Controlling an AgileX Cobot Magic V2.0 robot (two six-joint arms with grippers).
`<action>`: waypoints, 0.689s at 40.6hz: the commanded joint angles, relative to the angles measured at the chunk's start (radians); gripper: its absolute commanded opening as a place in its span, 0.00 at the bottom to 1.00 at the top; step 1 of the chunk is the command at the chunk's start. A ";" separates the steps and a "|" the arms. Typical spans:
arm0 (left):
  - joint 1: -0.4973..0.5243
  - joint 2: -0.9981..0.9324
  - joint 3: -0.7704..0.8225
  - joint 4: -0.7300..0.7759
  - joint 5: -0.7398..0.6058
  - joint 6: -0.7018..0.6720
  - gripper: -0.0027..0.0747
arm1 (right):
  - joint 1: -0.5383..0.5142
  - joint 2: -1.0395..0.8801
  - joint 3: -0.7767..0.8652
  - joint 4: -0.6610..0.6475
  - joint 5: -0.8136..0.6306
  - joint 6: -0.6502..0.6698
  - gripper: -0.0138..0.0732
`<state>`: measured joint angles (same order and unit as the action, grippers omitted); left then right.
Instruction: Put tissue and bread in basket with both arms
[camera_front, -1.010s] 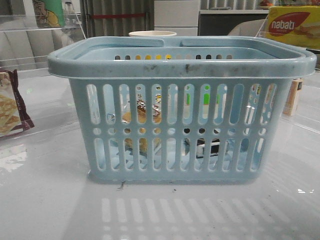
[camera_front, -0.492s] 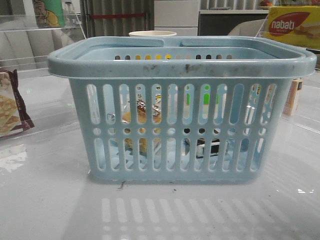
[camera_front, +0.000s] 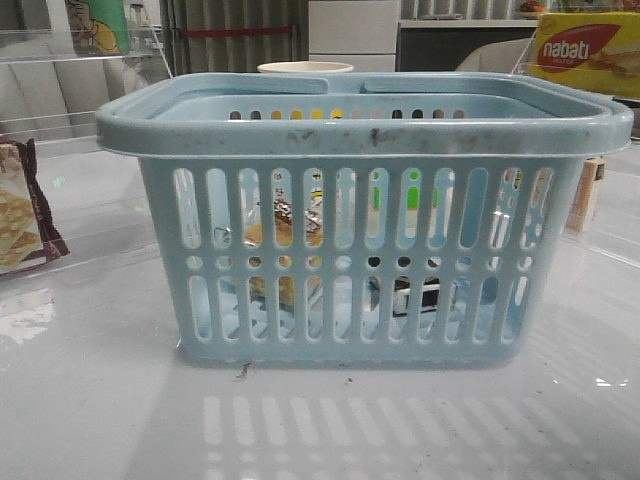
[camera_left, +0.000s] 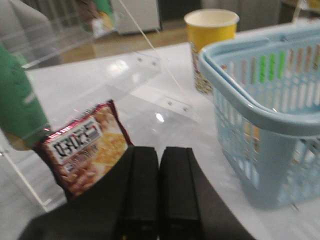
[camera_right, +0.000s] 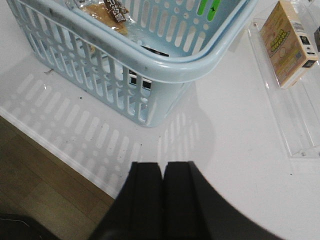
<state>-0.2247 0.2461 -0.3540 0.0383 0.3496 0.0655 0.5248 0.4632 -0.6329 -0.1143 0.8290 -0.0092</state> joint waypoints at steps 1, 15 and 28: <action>0.081 -0.078 0.079 -0.009 -0.228 -0.011 0.15 | 0.000 0.004 -0.028 -0.016 -0.071 -0.007 0.22; 0.190 -0.270 0.343 -0.049 -0.413 -0.011 0.15 | 0.000 0.004 -0.028 -0.016 -0.070 -0.007 0.22; 0.184 -0.269 0.360 -0.049 -0.445 -0.011 0.15 | 0.000 0.004 -0.028 -0.016 -0.070 -0.007 0.22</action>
